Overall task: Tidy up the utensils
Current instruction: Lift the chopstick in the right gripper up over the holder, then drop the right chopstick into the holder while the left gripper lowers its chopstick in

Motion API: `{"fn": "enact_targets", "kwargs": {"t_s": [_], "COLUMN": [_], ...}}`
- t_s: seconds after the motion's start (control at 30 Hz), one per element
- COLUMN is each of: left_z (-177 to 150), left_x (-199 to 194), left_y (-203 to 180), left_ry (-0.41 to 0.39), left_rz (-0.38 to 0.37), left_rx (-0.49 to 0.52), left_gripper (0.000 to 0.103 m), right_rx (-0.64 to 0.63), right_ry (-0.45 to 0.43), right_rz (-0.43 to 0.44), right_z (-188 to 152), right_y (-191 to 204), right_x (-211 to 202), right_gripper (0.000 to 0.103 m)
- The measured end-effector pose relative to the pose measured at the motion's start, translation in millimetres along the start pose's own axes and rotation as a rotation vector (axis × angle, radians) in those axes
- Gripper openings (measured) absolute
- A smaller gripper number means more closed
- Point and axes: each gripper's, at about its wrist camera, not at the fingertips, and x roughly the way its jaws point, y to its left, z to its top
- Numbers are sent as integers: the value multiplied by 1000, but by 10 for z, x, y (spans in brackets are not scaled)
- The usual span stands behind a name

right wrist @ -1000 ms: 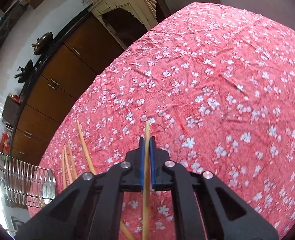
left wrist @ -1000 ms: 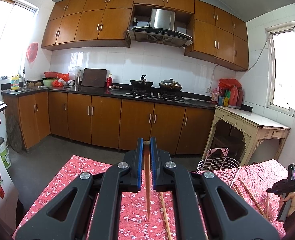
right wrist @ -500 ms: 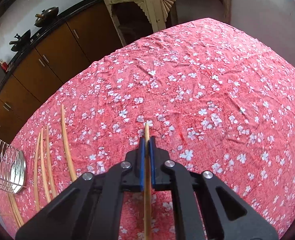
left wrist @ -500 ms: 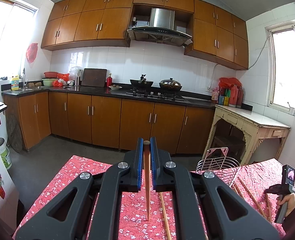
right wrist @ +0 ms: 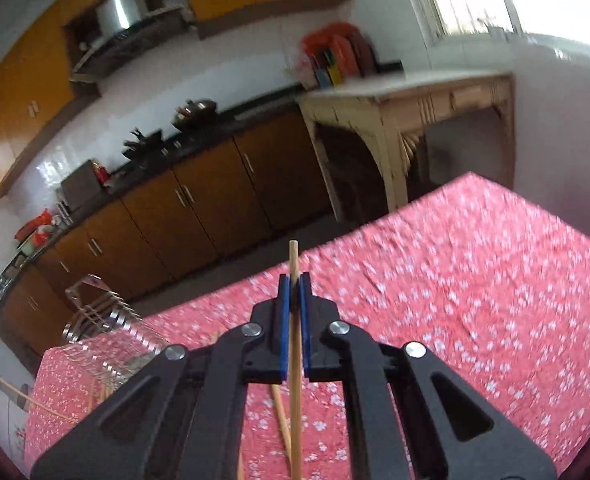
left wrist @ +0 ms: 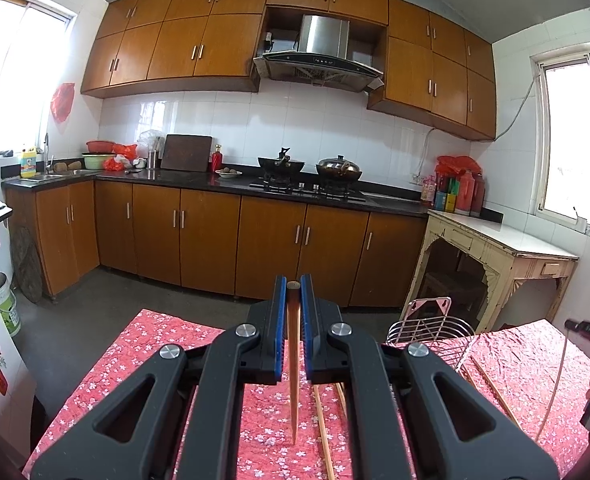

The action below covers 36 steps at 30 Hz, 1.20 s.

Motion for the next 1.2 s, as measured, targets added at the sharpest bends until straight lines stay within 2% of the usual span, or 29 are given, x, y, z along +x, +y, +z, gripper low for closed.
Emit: {"fn": "enact_targets", "kwargs": {"t_s": [0.2, 0.43, 0.67, 0.97, 1.2], "left_z": [47, 102, 169, 536, 937], "left_x": [-49, -78, -104, -154, -110], "left_y": [-61, -119, -182, -365, -647], "left_ry": [-12, -25, -41, -95, -151], "left_rz": [-6, -11, -22, -61, -102], "left_rx": [9, 16, 30, 41, 51], "left_gripper": [7, 7, 7, 7, 7], "right_rx": [-54, -96, -125, -159, -176], "right_ry": [-90, -140, -170, -296, -433], "right_rz": [66, 160, 235, 317, 312], "right_z": [92, 142, 188, 502, 793], "right_y": [256, 539, 842, 1382, 1786], "right_x": [-326, -637, -775, -1053, -1055], "right_gripper": [6, 6, 6, 6, 6]}}
